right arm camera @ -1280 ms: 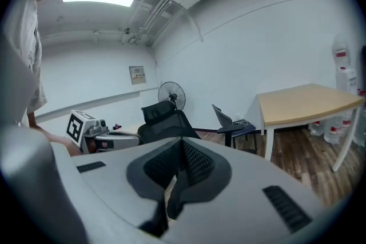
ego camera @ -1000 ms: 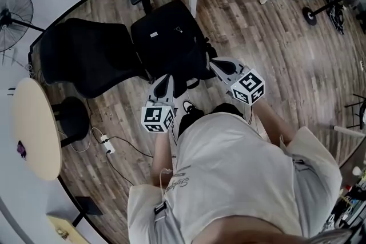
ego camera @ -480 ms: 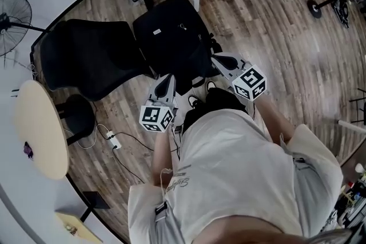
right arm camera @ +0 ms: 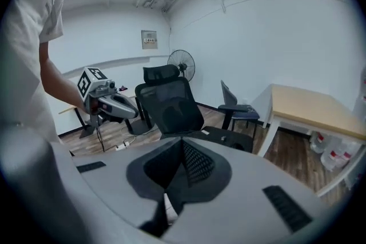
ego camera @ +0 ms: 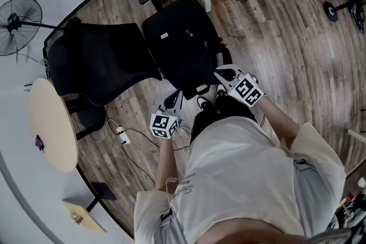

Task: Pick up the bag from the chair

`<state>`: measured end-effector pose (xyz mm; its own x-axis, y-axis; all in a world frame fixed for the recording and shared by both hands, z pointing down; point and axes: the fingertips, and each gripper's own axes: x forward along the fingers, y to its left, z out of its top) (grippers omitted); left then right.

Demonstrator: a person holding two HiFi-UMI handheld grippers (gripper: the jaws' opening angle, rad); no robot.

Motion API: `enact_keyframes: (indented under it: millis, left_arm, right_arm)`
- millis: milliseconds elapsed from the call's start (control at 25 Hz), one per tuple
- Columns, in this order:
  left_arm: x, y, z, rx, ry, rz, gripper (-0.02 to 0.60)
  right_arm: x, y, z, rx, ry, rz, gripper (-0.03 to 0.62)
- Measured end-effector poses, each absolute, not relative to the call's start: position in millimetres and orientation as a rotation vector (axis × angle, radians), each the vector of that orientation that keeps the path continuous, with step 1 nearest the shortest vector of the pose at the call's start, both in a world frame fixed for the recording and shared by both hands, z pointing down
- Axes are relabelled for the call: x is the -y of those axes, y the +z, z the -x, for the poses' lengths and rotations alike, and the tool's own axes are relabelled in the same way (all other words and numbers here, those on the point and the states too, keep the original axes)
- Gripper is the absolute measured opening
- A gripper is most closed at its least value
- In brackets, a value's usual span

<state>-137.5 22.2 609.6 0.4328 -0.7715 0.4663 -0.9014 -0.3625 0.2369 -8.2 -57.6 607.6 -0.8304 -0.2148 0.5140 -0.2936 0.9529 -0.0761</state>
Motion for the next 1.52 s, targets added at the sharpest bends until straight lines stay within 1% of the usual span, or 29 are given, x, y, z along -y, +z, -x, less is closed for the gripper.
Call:
enact_keyframes:
  millis: [160,360,600,680,800,840,880,920,960,1320,1480,1520]
  left_arm:
    - [-27,651,137,1.394,0.412,-2.15,0.018]
    - [-39,698,132,1.336,0.414,-2.065,0.018]
    - [-63,756,144,1.244,0.422,-1.939,0.018]
    - [-69,769,150,1.22,0.43,-1.917,0.018]
    - [-78,786,152,1.175,0.41,-1.891,0.02]
    - [-82,793,152,1.157,0.411,-1.878,0.028]
    - [-86,800,153,1.141,0.42,-1.864,0.086]
    - [-89,807,154,1.127,0.435,-1.85,0.173]
    - [-92,814,154,1.116,0.451,-1.84,0.195]
    - [-78,872,151,1.052,0.438,-1.79,0.198]
    - [-68,876,135,0.983,0.419,-1.827,0.201]
    - [-66,875,133,0.977,0.414,-1.834,0.201]
  right_arm:
    - [48,653,1,2.523,0.323,-0.286,-0.003]
    - [35,704,-12,2.401,0.309,-0.229,-0.003]
    - [25,746,-20,2.288,0.32,-0.197,-0.001]
    - [20,764,-19,2.276,0.368,-0.181,0.024]
    - [20,782,-21,2.236,0.365,-0.162,0.098]
    - [21,785,-22,2.226,0.357,-0.17,0.104]
    - [22,788,-21,2.22,0.36,-0.183,0.105]
    - [23,791,-21,2.217,0.369,-0.2,0.11]
    - [25,794,-20,2.216,0.377,-0.218,0.117]
    - [38,830,-11,2.195,0.433,-0.227,0.137]
    - [33,832,-10,2.213,0.519,-0.111,0.117]
    - [29,830,-9,2.21,0.548,-0.063,0.131]
